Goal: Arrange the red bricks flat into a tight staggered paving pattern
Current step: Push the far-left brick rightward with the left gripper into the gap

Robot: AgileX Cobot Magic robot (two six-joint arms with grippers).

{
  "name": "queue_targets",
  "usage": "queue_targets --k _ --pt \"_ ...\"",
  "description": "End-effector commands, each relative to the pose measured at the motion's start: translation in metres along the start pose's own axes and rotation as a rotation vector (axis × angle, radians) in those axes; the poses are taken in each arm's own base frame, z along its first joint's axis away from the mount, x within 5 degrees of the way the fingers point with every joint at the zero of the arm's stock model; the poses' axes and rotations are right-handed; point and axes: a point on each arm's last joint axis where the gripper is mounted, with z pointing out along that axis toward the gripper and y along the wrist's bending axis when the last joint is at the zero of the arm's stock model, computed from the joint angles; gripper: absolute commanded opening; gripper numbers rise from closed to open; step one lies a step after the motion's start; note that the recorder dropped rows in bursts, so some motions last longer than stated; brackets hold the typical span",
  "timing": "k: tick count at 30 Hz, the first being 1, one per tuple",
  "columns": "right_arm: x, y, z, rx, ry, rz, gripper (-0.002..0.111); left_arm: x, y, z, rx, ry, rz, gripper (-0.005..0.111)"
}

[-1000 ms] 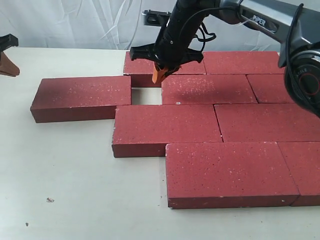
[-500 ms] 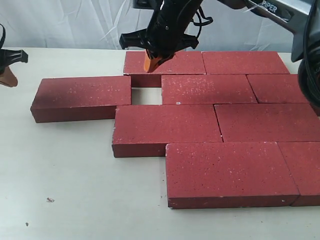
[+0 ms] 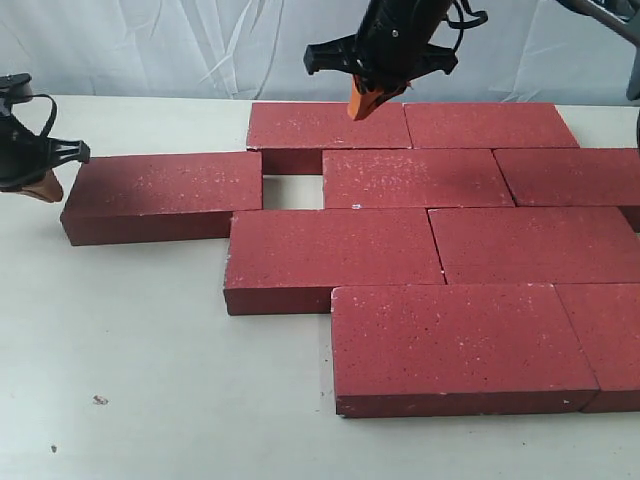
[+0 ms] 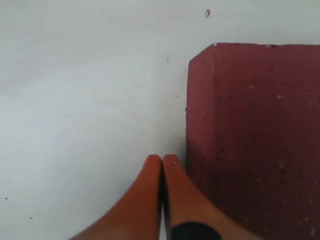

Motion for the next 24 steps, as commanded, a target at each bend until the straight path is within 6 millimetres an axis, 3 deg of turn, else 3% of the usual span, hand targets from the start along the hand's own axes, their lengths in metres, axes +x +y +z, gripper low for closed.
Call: queue_targets --k 1,9,24 --pt "-0.002 -0.014 -0.009 0.018 -0.017 0.024 -0.001 0.003 -0.008 0.015 0.005 0.016 0.019 0.000" --pt "-0.002 -0.016 -0.010 0.015 -0.018 0.030 -0.001 -0.001 -0.040 0.023 0.011 -0.068 0.138 0.000" --pt "-0.002 -0.016 -0.010 0.015 -0.018 0.030 -0.001 0.005 -0.083 0.034 0.085 -0.082 0.138 0.000"
